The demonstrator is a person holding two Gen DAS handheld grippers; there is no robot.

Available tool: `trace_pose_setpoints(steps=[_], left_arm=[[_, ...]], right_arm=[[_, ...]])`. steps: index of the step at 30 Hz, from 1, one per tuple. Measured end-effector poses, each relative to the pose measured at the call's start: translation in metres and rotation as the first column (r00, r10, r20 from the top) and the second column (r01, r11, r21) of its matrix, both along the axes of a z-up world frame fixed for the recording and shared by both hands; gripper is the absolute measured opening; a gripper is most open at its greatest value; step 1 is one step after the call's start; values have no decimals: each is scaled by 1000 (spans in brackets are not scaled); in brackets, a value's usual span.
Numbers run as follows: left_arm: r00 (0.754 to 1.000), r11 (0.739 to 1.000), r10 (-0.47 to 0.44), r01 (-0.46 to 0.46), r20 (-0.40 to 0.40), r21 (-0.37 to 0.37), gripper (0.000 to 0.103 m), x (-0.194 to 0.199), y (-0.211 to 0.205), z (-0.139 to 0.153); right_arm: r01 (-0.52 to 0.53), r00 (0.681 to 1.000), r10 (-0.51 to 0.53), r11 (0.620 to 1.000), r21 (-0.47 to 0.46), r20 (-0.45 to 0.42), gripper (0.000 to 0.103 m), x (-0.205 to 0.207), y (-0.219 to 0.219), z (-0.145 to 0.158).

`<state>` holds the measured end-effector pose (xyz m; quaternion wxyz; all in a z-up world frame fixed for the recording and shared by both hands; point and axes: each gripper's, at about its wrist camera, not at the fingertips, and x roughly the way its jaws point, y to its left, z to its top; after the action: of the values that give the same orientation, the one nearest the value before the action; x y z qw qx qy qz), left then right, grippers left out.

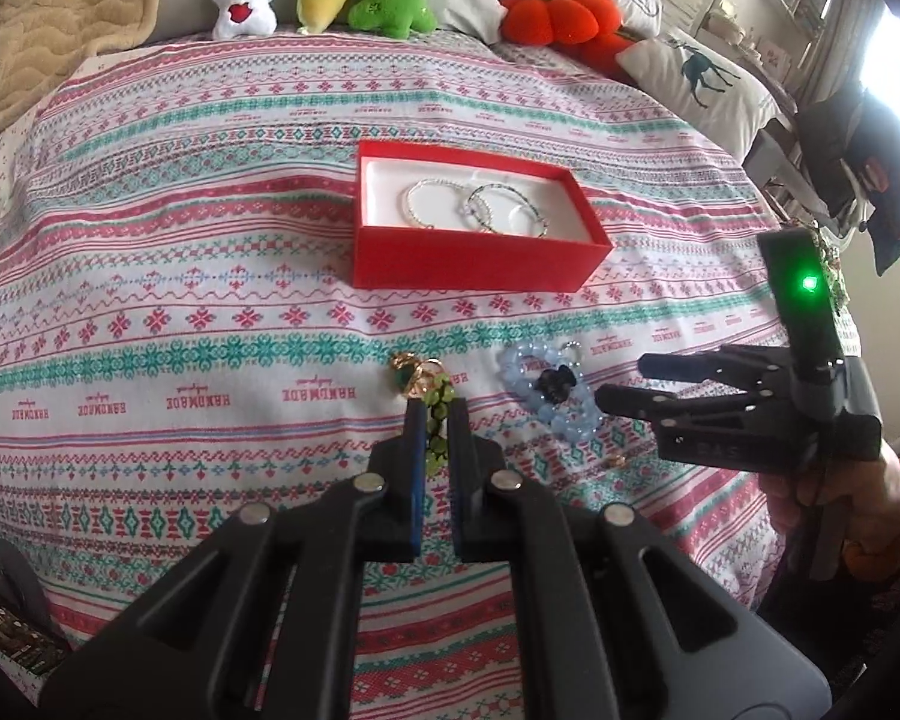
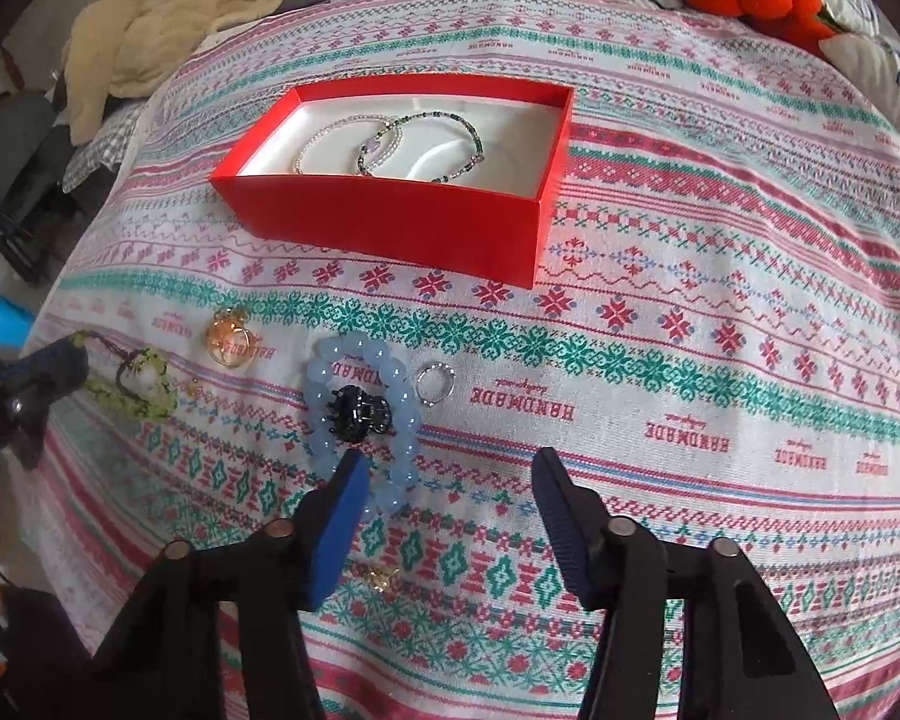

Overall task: Organize jewelry
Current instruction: 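Grasp the green bead bracelet with the left tool while the right tool grasps the light blue bracelet, then carry both held bracelets over the red box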

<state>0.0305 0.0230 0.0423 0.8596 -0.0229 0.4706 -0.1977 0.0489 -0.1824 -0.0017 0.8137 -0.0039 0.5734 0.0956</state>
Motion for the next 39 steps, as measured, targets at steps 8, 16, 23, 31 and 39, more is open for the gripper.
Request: trace_pose_setpoints(steps=[8,16,23,31,39], left_arm=[[1000,1000,7,-7,-13,-2,7,2,0,-2],[999,1000,27,-28,-29,-14,8,5,9,-3],[999,999,36,-36,-21,-11,8,5,8,1],[1000,999,26,-26,-2,-23,8,9,0,11],[999,999,24,-23,26,-49,8,16,-6,23]], right_arm=[[-14,998,18,998,61,-56,32,8,5,-21],[-44,999,44,999,-11,-9,11,3,16,-17],[-55,996,54,998,24,64,11,-10,20,13],[-79,989,68,994,78,131,11,-10,23,50],[-88,983,71,992,92,171,11,-9,22,69]])
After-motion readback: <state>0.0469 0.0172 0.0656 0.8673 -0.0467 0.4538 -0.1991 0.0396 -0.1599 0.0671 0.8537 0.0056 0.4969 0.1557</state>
